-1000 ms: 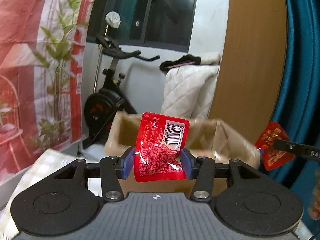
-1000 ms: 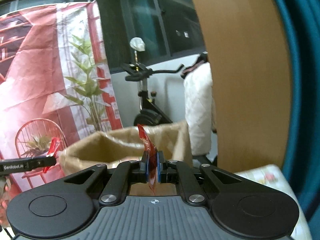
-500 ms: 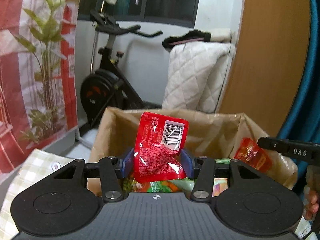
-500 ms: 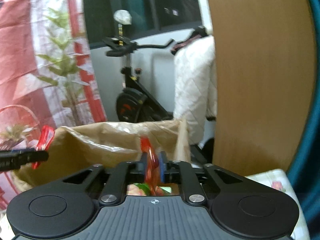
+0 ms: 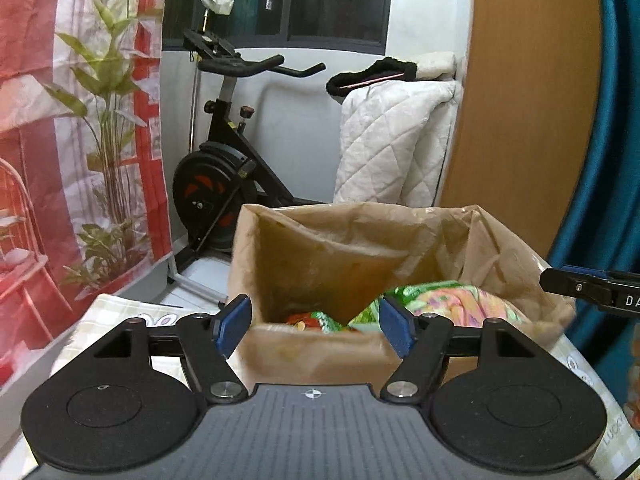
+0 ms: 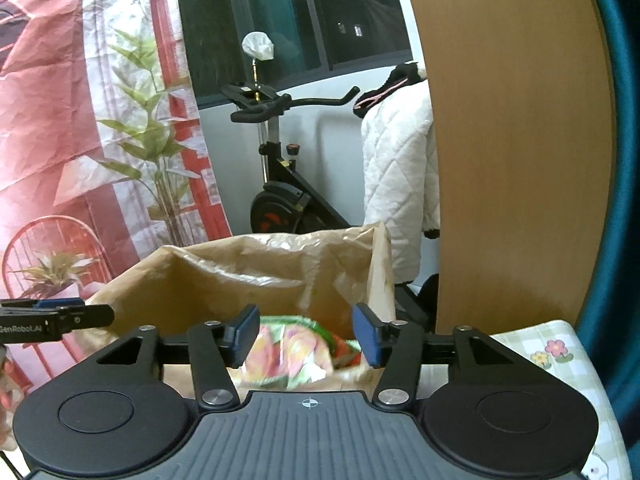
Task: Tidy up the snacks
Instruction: 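Move both open tools back down to the snack pile, then grasp the small clear nut packet with the left tool while the right tool grasps the yellow candy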
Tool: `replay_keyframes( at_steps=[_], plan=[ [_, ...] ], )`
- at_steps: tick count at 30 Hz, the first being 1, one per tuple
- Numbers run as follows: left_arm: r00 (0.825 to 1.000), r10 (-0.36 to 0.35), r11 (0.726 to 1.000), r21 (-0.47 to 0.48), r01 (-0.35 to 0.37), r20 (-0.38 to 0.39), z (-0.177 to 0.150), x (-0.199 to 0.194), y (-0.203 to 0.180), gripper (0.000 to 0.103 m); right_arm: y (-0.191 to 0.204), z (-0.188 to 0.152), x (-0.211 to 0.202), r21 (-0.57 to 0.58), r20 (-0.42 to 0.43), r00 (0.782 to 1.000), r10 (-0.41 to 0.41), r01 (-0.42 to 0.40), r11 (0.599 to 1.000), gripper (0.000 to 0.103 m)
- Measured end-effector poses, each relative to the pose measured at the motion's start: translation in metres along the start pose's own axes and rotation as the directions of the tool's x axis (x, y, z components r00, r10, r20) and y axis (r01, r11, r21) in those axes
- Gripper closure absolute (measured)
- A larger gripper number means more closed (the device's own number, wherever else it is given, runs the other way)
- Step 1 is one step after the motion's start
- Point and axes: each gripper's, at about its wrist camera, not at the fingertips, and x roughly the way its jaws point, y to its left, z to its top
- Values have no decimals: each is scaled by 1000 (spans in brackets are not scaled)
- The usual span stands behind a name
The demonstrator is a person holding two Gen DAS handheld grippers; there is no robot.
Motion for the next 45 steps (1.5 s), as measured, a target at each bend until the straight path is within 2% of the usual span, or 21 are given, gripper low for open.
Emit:
replay_keyframes(
  at_steps=[4, 10, 20, 26, 34, 43, 45],
  plan=[
    [1000, -11, 1000, -11, 11, -3, -15, -25, 6, 30, 3, -13, -21, 15, 15, 1000, 5, -6, 1000, 46],
    [1000, 19, 999, -38, -18, 14, -35, -49, 12, 29, 6, -39, -45, 36, 28, 1000, -10, 9, 999, 39],
    [999, 16, 998, -59, -18, -32, -74, -54, 7, 30, 6, -83, -51, 37, -47, 999, -14, 16, 999, 39],
    [997, 24, 994, -100, -32, -80, -94, -48, 12, 31, 2, -108, -45, 33, -105, 994, -23, 26, 999, 40],
    [993, 24, 993, -111, -37, -119, -107, -38, 19, 33, -3, -133, -31, 21, -177, 984, -37, 41, 999, 51],
    [983, 37, 987, -146, -64, -180, -126, -26, 32, 36, -17, -149, -10, 9, -244, 967, -75, 80, 997, 53],
    [982, 36, 987, -148, -64, -185, -126, -24, 32, 36, -21, -152, -2, 9, -270, 959, -85, 91, 996, 57]
  ],
)
